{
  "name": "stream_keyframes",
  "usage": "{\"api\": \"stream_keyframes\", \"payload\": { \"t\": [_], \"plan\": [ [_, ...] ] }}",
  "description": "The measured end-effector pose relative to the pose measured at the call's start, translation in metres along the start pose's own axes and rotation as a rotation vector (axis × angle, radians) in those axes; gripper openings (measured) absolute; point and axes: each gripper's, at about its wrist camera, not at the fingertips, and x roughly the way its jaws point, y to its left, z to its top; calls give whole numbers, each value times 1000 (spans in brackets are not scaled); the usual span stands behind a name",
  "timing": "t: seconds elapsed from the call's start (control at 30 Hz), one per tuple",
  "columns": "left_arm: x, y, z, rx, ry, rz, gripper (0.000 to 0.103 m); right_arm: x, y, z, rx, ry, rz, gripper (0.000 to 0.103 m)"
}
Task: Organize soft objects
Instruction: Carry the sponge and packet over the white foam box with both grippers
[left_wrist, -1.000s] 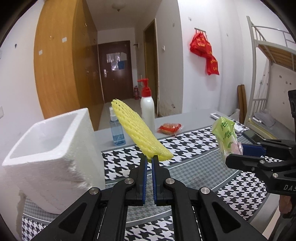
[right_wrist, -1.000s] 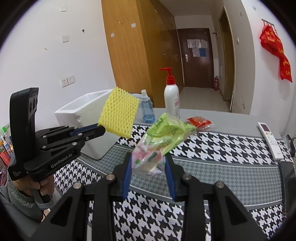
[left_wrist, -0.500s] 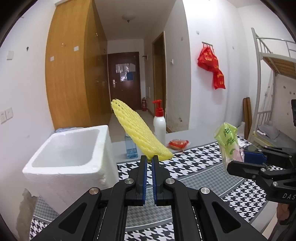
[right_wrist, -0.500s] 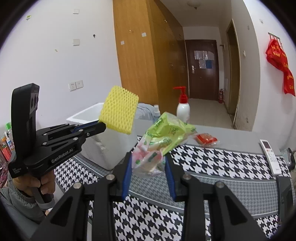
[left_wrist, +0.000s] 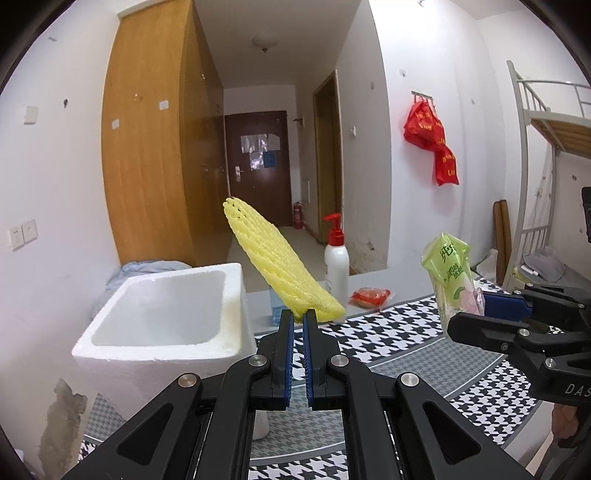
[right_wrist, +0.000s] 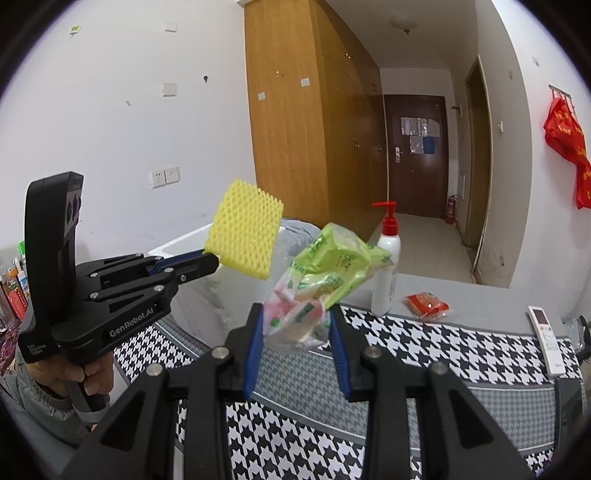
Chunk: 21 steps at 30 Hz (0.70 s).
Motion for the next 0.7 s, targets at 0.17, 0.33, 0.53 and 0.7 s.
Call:
{"api": "stream_keyframes", "payload": {
  "t": [0.17, 0.33, 0.53, 0.7],
  "plan": [
    [-8, 13, 5, -18, -21, 19, 5, 4, 7, 8, -19, -7, 9, 38],
    [-15, 27, 9, -25, -36, 43, 5, 15, 22, 17, -57, -10, 37, 38],
    [-21, 45, 9, -40, -46, 91, 5, 27, 40, 27, -91, -11, 86, 38],
    [-27, 60, 7, -46, -47, 128, 5, 36, 55, 32, -106, -7, 115, 38]
  ]
}}
